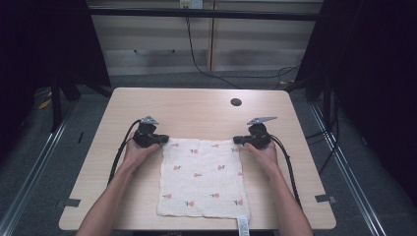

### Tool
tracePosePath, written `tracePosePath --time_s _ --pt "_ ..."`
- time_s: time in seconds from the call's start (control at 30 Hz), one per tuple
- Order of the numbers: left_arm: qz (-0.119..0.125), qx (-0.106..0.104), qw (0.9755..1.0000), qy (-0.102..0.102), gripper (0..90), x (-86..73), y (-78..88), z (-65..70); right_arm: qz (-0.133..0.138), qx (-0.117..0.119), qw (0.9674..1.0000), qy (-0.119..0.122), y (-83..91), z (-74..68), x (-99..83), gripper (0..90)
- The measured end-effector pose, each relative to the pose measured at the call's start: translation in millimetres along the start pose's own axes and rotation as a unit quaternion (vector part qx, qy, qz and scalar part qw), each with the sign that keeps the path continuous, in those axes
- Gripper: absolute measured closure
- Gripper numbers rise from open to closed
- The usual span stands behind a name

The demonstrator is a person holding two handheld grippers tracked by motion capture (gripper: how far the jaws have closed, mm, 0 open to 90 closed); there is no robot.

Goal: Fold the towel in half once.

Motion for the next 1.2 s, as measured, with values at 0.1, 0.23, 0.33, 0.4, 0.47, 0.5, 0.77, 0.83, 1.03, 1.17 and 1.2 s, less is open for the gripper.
tracePosePath --time_s 0.1,0.23,0.33,0.4,0.47,0.5,0.77,0.83,1.03,1.17,1.2 --pt "0.014 -0.016 0.9996 0.016 88.2 5.1 4.6 2.9 0.004 0.000 1.0000 -0.002 3.0 0.7 2.5 87.6" --pt "0.034 -0.022 0.9991 0.015 88.4 15.7 12.1 8.3 0.015 -0.001 0.9999 -0.006 9.0 3.0 6.5 87.5" --pt "0.052 -0.021 0.9983 0.015 88.4 25.3 20.1 8.8 0.021 -0.001 0.9998 -0.006 13.7 3.6 9.4 87.5" --pt "0.066 -0.022 0.9973 0.023 88.4 32.2 26.2 7.9 0.025 -0.001 0.9997 -0.007 17.1 3.4 11.9 87.5" --pt "0.071 -0.022 0.9970 0.021 88.4 36.8 31.3 7.2 0.037 0.000 0.9993 -0.007 22.4 4.2 17.0 87.5" --pt "0.075 -0.022 0.9967 0.020 88.4 39.8 33.9 7.8 0.037 0.000 0.9993 -0.007 22.4 4.2 17.0 87.5" --pt "0.118 -0.035 0.9924 0.004 88.4 69.9 60.9 19.7 0.055 -0.002 0.9985 -0.003 37.4 1.4 31.1 87.5" --pt "0.125 -0.034 0.9915 -0.001 88.4 76.0 66.7 21.6 0.057 -0.003 0.9984 0.001 40.4 0.2 35.7 87.5" --pt "0.145 -0.031 0.9890 -0.008 88.5 95.6 83.0 22.5 0.071 -0.004 0.9974 0.012 52.3 -4.7 56.9 87.6" --pt "0.154 -0.026 0.9876 -0.009 88.5 108.6 90.6 24.1 0.083 -0.006 0.9965 0.010 60.0 -1.9 72.0 87.8" --pt "0.156 -0.025 0.9874 -0.012 88.5 111.3 92.4 24.8 0.087 -0.007 0.9962 0.011 62.1 -1.2 75.9 87.8"
Point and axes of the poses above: each handheld gripper's, and its own axes: y roughly backward along the jaws, x roughly out of its top, z roughly to its right, the point moved 10 cm from there along -y, roughly forward along the jaws, and after that the axes turned 2 degrees about z, right-handed, at the moved point
